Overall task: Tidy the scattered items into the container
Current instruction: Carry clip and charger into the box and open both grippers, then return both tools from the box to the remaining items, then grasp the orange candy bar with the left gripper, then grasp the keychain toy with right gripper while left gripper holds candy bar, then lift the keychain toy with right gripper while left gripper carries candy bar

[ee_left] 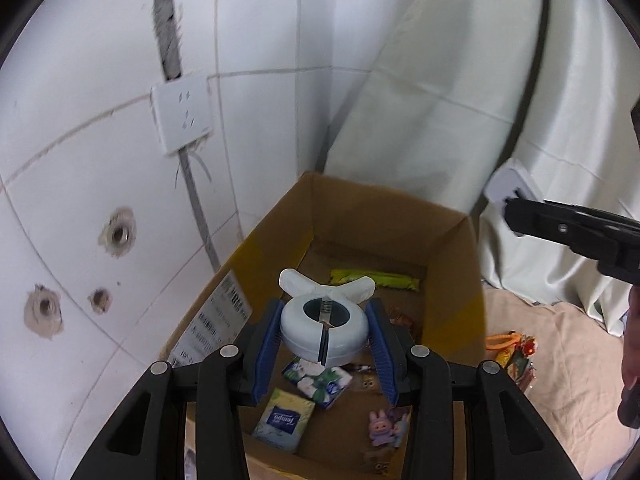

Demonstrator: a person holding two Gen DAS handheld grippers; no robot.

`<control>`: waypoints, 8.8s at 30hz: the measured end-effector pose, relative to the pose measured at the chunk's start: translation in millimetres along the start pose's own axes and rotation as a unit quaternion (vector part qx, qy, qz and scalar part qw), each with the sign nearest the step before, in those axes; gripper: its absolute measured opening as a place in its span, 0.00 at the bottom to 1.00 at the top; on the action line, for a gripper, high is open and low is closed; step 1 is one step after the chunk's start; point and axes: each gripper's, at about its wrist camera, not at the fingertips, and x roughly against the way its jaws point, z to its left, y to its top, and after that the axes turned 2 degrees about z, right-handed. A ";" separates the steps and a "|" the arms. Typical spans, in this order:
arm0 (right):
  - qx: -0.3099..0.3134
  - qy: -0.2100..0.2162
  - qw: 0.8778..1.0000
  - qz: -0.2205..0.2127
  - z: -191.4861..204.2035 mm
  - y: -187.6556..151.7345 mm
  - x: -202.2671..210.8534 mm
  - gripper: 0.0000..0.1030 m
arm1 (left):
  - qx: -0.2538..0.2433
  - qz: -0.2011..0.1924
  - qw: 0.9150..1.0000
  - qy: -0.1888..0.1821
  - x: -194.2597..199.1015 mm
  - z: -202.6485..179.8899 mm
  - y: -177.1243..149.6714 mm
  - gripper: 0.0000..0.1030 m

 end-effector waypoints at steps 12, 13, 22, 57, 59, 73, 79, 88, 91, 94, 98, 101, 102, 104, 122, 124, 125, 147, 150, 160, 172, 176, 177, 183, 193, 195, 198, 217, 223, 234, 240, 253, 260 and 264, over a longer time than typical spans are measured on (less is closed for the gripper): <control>0.017 0.004 0.996 0.089 27.8 -20.4 -79.8 0.49 | 0.035 0.055 0.998 -0.016 -45.0 18.6 -30.4 0.42; 0.020 0.004 0.995 0.098 29.2 -23.4 -84.4 0.49 | 0.034 0.055 0.998 -0.016 -46.5 18.3 -31.4 0.42; 0.020 0.003 0.992 0.123 30.6 -35.7 -96.2 0.50 | 0.036 0.080 0.996 -0.003 -59.5 12.4 -37.0 0.42; -0.184 -0.196 0.963 -0.021 -155.0 -112.6 126.6 1.00 | -0.102 0.029 0.987 -0.122 -0.5 -179.1 13.4 1.00; -0.199 -0.210 0.957 -0.018 -163.9 -126.0 136.8 1.00 | -0.120 0.035 0.983 -0.133 -6.4 -199.7 7.2 1.00; -0.271 -0.235 0.933 0.023 -191.8 -204.6 158.5 1.00 | -0.153 0.110 0.972 -0.141 -82.4 -246.2 -70.8 1.00; -0.275 -0.219 0.933 0.072 -186.6 -226.0 135.5 1.00 | -0.165 0.142 0.970 -0.112 -118.5 -239.6 -94.1 1.00; -0.262 -0.200 0.938 0.108 -170.9 -238.7 113.5 1.00 | -0.219 0.146 0.962 -0.066 -144.9 -244.4 -110.7 1.00; -0.259 -0.204 0.938 0.106 -170.2 -236.9 113.6 1.00 | -0.210 0.153 0.963 -0.068 -150.7 -244.5 -110.5 1.00; -0.265 -0.204 0.937 0.102 -172.4 -236.9 116.6 1.00 | -0.180 0.163 0.966 -0.085 -155.6 -241.1 -104.2 1.00; -0.265 -0.209 0.935 0.104 -172.7 -236.5 118.4 1.00 | -0.154 0.155 0.973 -0.074 -163.8 -245.1 -93.8 1.00; -0.269 -0.211 0.934 0.105 -173.2 -237.2 119.6 1.00 | -0.172 0.149 0.972 -0.053 -172.2 -256.3 -90.9 1.00; -0.271 -0.213 0.933 0.106 -173.9 -238.2 120.3 1.00 | -0.180 0.151 0.971 -0.048 -175.2 -259.4 -91.7 1.00; -0.275 -0.212 0.932 0.105 -174.9 -239.3 121.7 1.00 | -0.196 0.156 0.967 -0.039 -180.4 -264.8 -95.6 1.00; -0.284 -0.215 0.928 0.104 -178.9 -244.4 127.4 1.00 | -0.240 0.163 0.956 -0.048 -186.6 -277.4 -104.0 0.81; -0.286 -0.213 0.929 0.102 -179.5 -245.1 127.7 1.00 | -0.252 0.160 0.952 -0.060 -180.6 -282.3 -107.2 0.71; -0.287 -0.213 0.929 0.102 -179.7 -245.2 127.7 1.00 | -0.257 0.159 0.951 -0.064 -178.9 -284.1 -108.9 0.70; -0.260 -0.191 0.939 0.123 -176.0 -238.4 98.2 1.00 | -0.175 0.193 0.951 -0.164 -102.6 -243.5 -129.2 0.22; -0.230 -0.186 0.946 0.137 -176.1 -232.0 75.1 1.00 | -0.164 0.198 0.953 -0.161 -98.5 -234.7 -137.9 0.22; -0.139 -0.139 0.966 0.166 -194.4 -212.0 -14.9 1.00 | -0.123 0.204 0.958 -0.158 -90.7 -207.6 -147.8 0.22; -0.024 -0.131 0.965 0.225 -185.4 -207.0 -74.0 0.81 | -0.100 0.204 0.962 -0.150 -87.8 -194.8 -149.8 0.22; -0.028 -0.128 0.961 0.244 -188.4 -210.9 -84.7 0.71 | -0.100 0.204 0.963 -0.149 -86.9 -194.5 -149.3 0.22; -0.033 -0.124 0.962 0.240 -189.5 -211.1 -84.5 0.65 | -0.099 0.204 0.963 -0.147 -87.1 -194.4 -149.0 0.22; -0.060 -0.096 0.969 0.220 -191.4 -206.3 -69.5 0.59 | -0.101 0.204 0.962 -0.150 -88.6 -197.4 -145.3 0.22; -0.135 -0.146 0.974 0.107 -175.3 -200.9 47.4 0.15 | -0.124 0.175 0.960 -0.181 -70.2 -227.6 -116.7 0.22; -0.150 -0.165 0.970 0.095 -172.4 -202.2 63.5 0.08 | -0.128 0.173 0.958 -0.187 -67.3 -233.2 -114.4 0.22; -0.161 -0.159 0.968 0.105 -176.8 -219.4 73.5 0.08 | -0.136 0.171 0.958 -0.188 -65.8 -239.4 -115.5 0.22; -0.170 -0.151 0.961 0.159 -201.9 -212.3 -16.7 0.64 | -0.107 0.175 0.965 -0.161 -62.3 -210.0 -120.7 0.22; -0.158 -0.133 0.959 0.194 -207.7 -223.5 -39.9 0.37 | -0.102 0.175 0.967 -0.158 -64.8 -208.9 -118.9 0.22; -0.141 -0.133 0.976 0.097 -178.4 -198.7 60.5 0.33 | -0.117 0.155 0.964 -0.180 -53.7 -228.4 -102.2 0.22; -0.157 -0.149 0.973 0.082 -158.8 -213.8 112.8 0.33 | -0.123 0.150 0.961 -0.195 -47.4 -239.5 -102.5 0.22; -0.210 -0.179 0.947 0.162 -175.8 -316.9 83.2 0.33 | -0.144 0.167 0.957 -0.189 -55.4 -244.6 -126.4 0.22; -0.218 -0.181 0.945 0.164 -173.4 -321.6 73.0 0.37 | -0.147 0.169 0.957 -0.186 -54.5 -240.3 -129.9 0.22; -0.219 -0.188 0.942 0.172 -174.5 -320.7 68.1 0.49 | -0.144 0.169 0.957 -0.184 -52.4 -235.6 -130.7 0.22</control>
